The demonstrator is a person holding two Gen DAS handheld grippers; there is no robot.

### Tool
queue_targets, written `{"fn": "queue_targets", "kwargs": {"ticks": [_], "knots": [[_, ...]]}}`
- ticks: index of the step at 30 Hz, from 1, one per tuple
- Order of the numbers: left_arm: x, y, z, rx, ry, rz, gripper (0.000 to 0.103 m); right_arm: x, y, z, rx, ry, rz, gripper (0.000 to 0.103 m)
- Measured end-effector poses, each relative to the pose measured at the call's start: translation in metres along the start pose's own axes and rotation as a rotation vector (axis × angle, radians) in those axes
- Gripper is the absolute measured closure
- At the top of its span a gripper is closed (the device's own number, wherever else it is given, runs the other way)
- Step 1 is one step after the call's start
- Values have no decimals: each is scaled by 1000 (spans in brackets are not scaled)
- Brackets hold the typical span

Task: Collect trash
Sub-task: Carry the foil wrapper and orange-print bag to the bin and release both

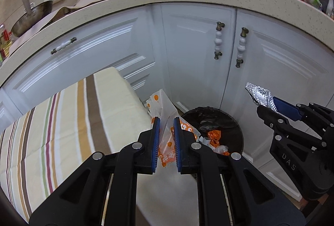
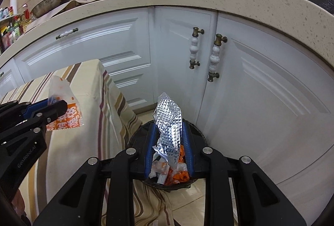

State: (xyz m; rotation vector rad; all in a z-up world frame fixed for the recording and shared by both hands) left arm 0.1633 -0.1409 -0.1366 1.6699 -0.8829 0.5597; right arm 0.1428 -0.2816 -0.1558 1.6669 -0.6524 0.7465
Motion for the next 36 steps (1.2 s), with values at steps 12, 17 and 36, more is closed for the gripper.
{"fn": "queue_targets", "kwargs": {"ticks": [12, 17, 36], "knots": [[10, -45, 31, 12, -33, -42, 90, 2, -30, 25, -13, -17, -25, 77], [16, -58, 39, 8, -35, -51, 90, 9, -42, 33, -13, -22, -25, 77], [27, -84, 49, 24, -30, -80, 51, 10, -66, 52, -58, -48, -49, 57]]}}
Point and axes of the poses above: each gripper's, at about its wrist camera, not at the fingertips, and y roughly against the way its jaws point, z to its right, x to its top, the point moved 10 cm from there along -y, roughly the way its jaws point, and after that the axes turned 15 degrees about x, right-handed, at the moved point
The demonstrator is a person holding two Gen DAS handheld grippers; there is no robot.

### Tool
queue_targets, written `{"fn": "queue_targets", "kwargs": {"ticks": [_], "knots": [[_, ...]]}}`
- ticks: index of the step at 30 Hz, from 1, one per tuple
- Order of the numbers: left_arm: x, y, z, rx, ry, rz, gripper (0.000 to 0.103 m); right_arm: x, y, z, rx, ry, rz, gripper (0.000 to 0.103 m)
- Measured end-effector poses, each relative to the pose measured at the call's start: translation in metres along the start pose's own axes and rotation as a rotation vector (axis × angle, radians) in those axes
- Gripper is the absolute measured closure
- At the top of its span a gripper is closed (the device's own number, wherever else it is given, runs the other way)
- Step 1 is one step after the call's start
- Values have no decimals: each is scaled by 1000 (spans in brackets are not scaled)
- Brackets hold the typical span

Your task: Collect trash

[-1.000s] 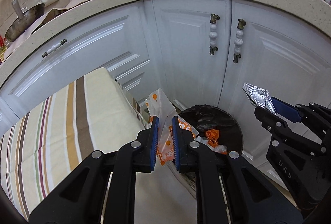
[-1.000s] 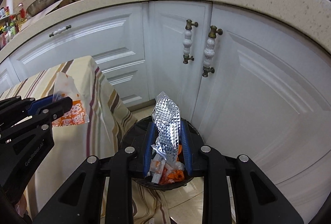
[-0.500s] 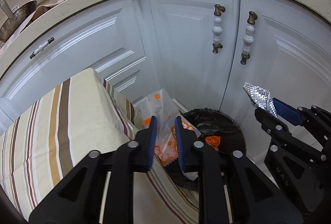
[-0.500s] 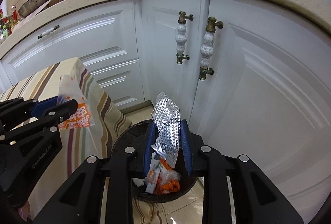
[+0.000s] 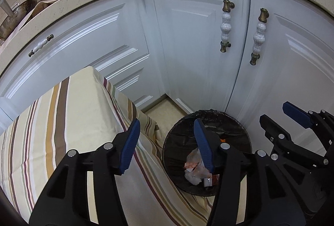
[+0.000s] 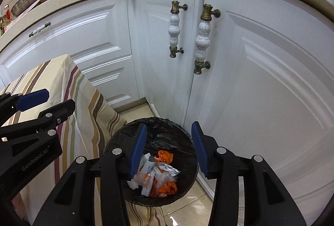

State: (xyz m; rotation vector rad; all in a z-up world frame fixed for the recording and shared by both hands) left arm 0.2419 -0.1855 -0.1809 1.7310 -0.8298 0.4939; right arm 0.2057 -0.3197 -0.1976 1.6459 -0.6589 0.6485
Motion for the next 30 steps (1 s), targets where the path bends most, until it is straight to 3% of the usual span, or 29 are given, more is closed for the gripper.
{"fn": "queue_targets", "kwargs": {"ticks": [18, 23, 30], "knots": [[-7, 33, -24, -10, 51, 35, 43, 0, 31, -15, -14, -4, 35, 40], [-8, 47, -35, -11, 66, 55, 37, -1, 44, -21, -21, -5, 54, 31], [-13, 74, -52, -20, 86, 95, 28, -3, 65, -36, -23, 7, 68, 28]]}}
Point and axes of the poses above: each gripper's, at about its wrist camera, not at the fingertips, and y roughly against the way its jaws point, z to its right, x to its top, the point moved 10 cm from there along -y, roughly the way its jaws point, and after that the axes turned 15 degrees about x, right-handed, at the moved point
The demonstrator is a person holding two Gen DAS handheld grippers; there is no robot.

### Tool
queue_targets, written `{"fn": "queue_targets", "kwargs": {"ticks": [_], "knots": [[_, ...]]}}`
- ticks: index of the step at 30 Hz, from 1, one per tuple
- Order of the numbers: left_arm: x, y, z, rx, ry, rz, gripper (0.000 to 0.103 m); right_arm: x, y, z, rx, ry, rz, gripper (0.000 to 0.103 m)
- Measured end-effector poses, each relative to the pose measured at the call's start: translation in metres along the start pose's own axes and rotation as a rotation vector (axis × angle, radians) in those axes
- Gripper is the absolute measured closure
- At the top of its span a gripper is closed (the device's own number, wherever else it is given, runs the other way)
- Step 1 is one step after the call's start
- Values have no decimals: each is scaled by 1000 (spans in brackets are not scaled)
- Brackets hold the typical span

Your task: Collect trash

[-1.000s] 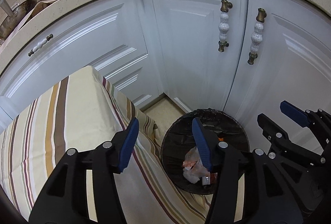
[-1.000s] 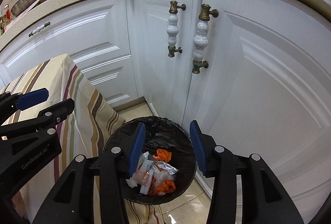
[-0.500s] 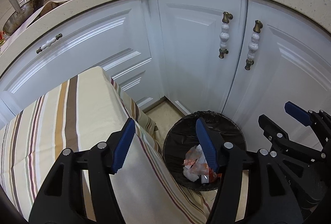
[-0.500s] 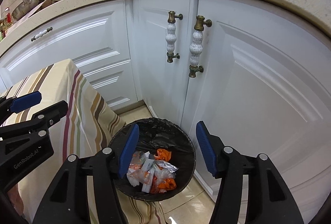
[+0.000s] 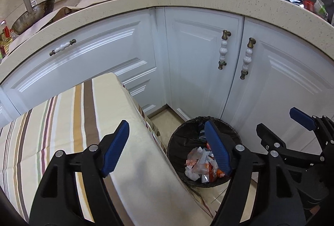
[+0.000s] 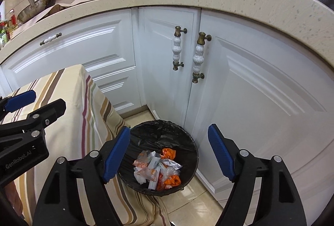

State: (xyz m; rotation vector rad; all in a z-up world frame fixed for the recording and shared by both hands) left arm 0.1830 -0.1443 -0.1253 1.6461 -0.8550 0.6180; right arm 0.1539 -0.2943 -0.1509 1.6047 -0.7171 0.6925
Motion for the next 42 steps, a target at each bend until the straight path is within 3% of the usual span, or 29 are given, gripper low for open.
{"fn": "queue_targets", "kwargs": {"ticks": [22, 33, 42], "knots": [[-25, 100, -110, 72, 133, 107, 14, 5, 90, -90, 60, 109, 112, 21], [-34, 146, -144, 86, 184, 158, 13, 8, 128, -118, 68, 149, 172, 20], [-34, 157, -153, 97, 208, 169, 12, 11, 147, -120, 69, 148, 210, 19]]}}
Point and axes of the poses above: each gripper's, at about its wrist camera, not at the fingertips, and y roughly against the way its jaws point, z to its right, x to its top, the point moved 10 cm from there along -y, roughly the way its jaws point, and after that the axes turned 15 degrees about x, right-handed, at the moved point
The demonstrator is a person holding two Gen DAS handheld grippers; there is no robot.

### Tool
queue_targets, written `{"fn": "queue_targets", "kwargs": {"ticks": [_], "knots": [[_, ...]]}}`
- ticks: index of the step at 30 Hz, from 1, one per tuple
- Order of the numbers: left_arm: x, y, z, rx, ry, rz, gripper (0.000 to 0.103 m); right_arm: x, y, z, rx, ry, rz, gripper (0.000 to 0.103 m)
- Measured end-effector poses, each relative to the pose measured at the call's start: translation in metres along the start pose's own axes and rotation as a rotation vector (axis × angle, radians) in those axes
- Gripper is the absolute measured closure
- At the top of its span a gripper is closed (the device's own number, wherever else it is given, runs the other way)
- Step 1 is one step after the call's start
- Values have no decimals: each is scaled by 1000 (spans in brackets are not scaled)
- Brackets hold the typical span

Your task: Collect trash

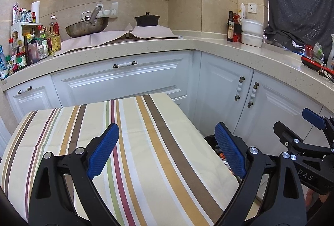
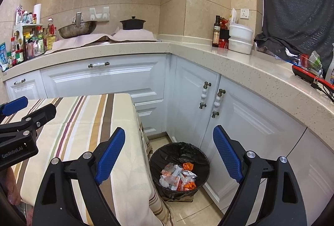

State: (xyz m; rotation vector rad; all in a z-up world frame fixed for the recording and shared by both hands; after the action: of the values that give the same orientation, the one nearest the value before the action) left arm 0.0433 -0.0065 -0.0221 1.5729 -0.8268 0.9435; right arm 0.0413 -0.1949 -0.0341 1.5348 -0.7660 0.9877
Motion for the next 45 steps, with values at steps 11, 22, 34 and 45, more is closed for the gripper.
{"fn": "queue_targets", "kwargs": {"ticks": [11, 22, 34, 45], "knots": [[1, -1, 2, -3, 1, -6, 12, 1, 1, 6, -4, -10, 10, 19], [-2, -4, 3, -4, 6, -19, 12, 0, 1, 7, -3, -12, 9, 19], [-4, -7, 6, -8, 2, -28, 12, -2, -1, 11, -7, -15, 6, 19], [-6, -8, 8, -9, 6, -30, 12, -2, -1, 12, -5, -13, 5, 19]]}}
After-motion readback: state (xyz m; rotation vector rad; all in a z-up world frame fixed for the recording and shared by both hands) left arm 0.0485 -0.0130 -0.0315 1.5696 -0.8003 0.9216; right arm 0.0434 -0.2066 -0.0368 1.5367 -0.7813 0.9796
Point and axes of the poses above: each gripper's, at about its wrist camera, not at the fingertips, and y roughly against the way its jaws point, z to its right, x to its top, the point moved 10 cm from there along -y, roughly the way its jaws point, and after that the axes turned 15 degrees about x, right-handed, at the moved point
